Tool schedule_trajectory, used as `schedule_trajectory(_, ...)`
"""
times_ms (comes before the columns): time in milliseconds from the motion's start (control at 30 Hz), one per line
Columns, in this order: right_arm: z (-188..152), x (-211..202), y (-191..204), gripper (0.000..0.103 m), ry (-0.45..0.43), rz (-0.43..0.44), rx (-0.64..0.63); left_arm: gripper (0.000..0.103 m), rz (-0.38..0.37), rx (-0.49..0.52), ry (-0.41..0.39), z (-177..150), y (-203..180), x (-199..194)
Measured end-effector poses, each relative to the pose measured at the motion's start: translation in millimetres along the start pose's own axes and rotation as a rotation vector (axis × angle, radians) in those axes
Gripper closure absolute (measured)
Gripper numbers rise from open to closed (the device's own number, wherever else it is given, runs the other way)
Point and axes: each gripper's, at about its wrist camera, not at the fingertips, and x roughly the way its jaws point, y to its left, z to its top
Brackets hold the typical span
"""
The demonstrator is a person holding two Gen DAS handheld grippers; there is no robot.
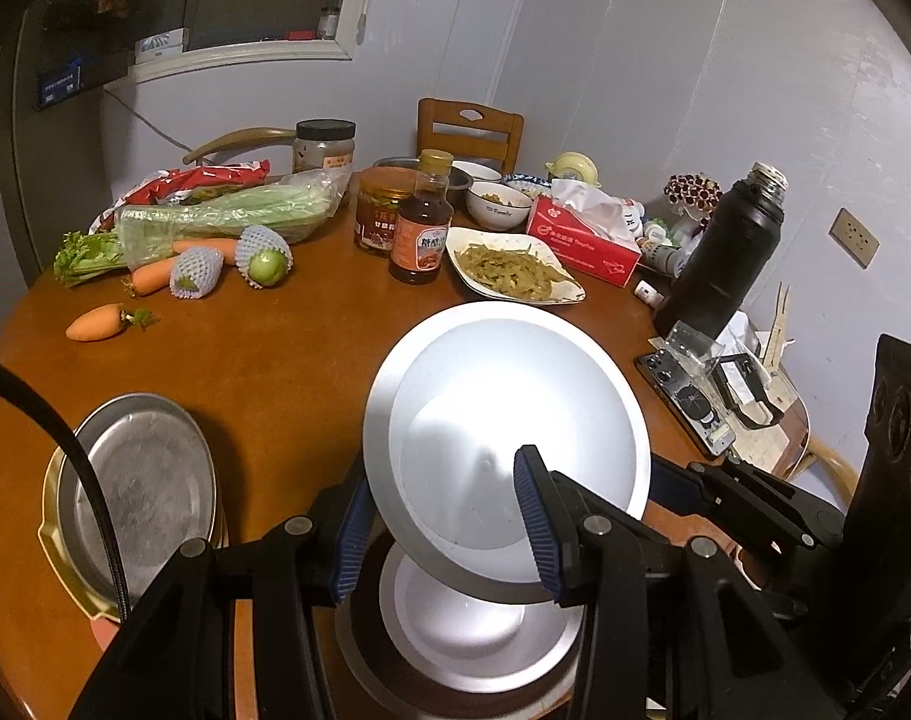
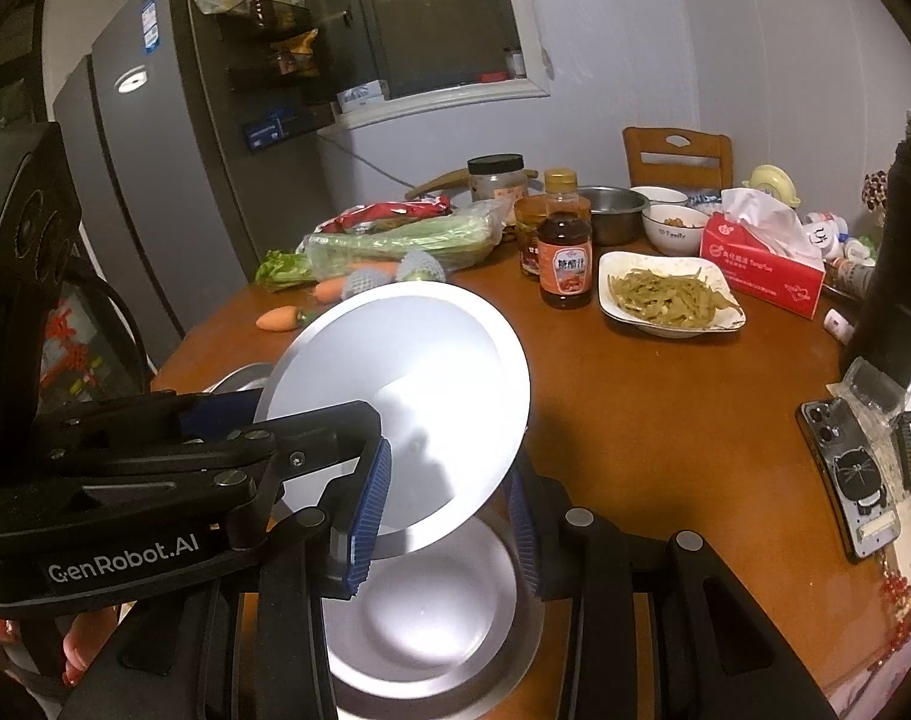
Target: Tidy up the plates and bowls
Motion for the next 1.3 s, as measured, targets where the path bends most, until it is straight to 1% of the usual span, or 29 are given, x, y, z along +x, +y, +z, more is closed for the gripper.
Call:
schedule_trajectory(567,-23,-37,17,0.064,-0.042,0.002,-0.032,0.058,0.006,0.011,-0.035,-27,-14,-36)
schedule_trajectory(767,-29,-40,19,0.063,-0.037,-0.005,-0.046,0.058,0.002,0.011,-0.016,-35,-13,-36)
schedule_trajectory(1000,-38,-36,19,0.063,-0.005,-0.009,-0.054,0.058,0.003,-0.004,0.022,-43,-11,-26)
schedule_trajectory(1300,-47,-31,18,0.063,0.022,-0.002,-0.058,0.058,0.012,-0.015,0.042,-49,-9,-18)
